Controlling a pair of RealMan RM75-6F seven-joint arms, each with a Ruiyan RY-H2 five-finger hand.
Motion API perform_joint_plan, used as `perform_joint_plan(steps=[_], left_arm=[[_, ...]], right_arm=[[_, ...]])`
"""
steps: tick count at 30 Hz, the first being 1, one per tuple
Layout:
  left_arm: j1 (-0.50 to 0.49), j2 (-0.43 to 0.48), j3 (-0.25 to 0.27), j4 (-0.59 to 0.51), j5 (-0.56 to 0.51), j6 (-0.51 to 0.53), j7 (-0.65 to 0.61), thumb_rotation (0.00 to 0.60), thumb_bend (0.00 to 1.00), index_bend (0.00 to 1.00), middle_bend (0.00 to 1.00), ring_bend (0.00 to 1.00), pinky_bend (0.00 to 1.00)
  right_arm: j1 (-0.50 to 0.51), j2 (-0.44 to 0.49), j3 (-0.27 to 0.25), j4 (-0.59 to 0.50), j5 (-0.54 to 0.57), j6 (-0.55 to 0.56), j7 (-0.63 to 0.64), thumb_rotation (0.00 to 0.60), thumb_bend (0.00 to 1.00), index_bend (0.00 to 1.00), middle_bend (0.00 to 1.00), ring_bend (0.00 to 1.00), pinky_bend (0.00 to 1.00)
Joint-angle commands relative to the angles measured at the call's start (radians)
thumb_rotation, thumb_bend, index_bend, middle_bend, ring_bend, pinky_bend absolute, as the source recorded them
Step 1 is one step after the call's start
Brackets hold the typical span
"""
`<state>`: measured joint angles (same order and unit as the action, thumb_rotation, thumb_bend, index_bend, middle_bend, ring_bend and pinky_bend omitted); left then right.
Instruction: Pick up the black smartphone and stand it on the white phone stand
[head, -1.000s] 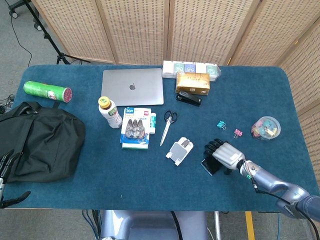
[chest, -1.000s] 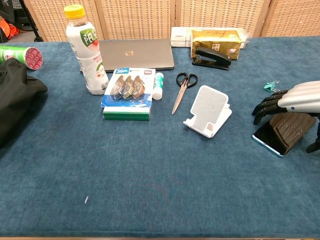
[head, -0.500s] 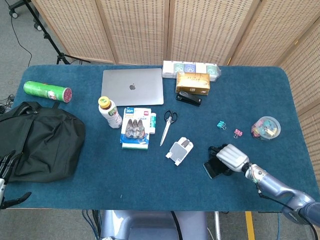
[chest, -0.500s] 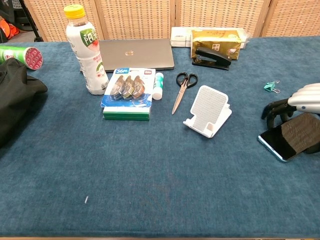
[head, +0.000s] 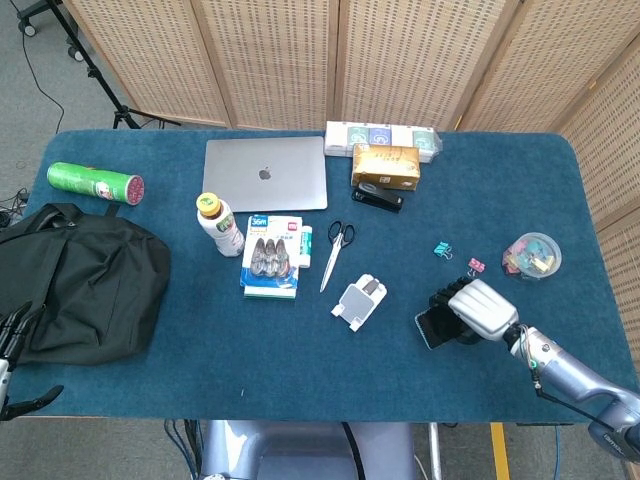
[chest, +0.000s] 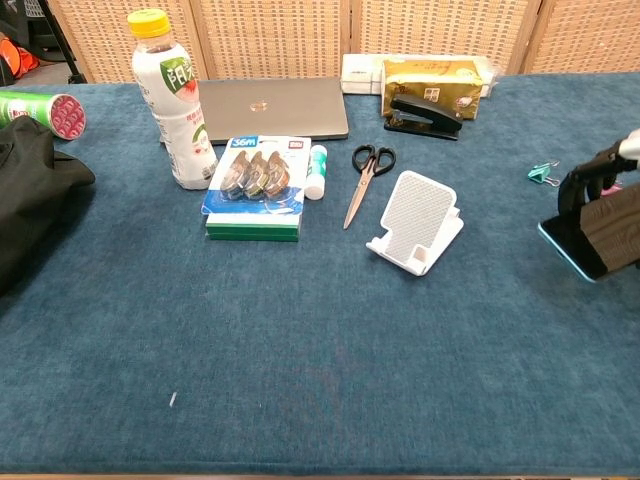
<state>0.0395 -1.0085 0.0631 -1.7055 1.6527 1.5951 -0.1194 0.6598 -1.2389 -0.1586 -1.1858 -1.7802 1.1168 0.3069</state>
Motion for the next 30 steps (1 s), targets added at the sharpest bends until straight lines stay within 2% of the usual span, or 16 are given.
perform_joint_plan(steps=[1,7,14,21,24,26,30], left_arm=[[0.002,0.002,0.001,0.002,0.002,0.005,-0.006,0.600,0.00,0.00,0.00,0.00,0.00],[0.006,0.007,0.001,0.009,0.005,0.015,-0.025,0.600,0.00,0.00,0.00,0.00,0.00],[0.010,0.012,0.004,0.015,0.014,0.027,-0.043,0.600,0.00,0.00,0.00,0.00,0.00],[0.009,0.015,0.006,0.020,0.013,0.024,-0.055,0.600,0.00,0.00,0.00,0.00,0.00],[0.007,0.018,0.007,0.020,0.013,0.020,-0.060,0.600,0.00,0.00,0.00,0.00,0.00],[0.007,0.020,0.007,0.020,0.012,0.018,-0.066,0.600,0.00,0.00,0.00,0.00,0.00],[0.005,0.022,0.008,0.022,0.012,0.015,-0.071,0.600,0.00,0.00,0.00,0.00,0.00]], right_arm=[[0.003,0.039,0.033,-0.059,0.012,0.031,-0.047,0.600,0.41,0.59,0.51,0.39,0.33],[0.022,0.125,0.121,-0.232,0.030,0.078,-0.241,0.600,0.41,0.59,0.51,0.39,0.33],[0.065,0.161,0.220,-0.441,0.097,0.014,-0.569,0.600,0.41,0.59,0.51,0.39,0.33],[0.125,0.085,0.281,-0.484,0.146,-0.083,-0.905,0.600,0.41,0.59,0.51,0.40,0.33],[0.146,0.035,0.306,-0.500,0.194,-0.120,-1.072,0.600,0.41,0.59,0.51,0.40,0.33],[0.166,-0.019,0.315,-0.521,0.212,-0.141,-1.236,0.600,0.41,0.59,0.51,0.40,0.33],[0.160,-0.086,0.331,-0.570,0.326,-0.140,-1.471,0.600,0.42,0.59,0.51,0.40,0.34]])
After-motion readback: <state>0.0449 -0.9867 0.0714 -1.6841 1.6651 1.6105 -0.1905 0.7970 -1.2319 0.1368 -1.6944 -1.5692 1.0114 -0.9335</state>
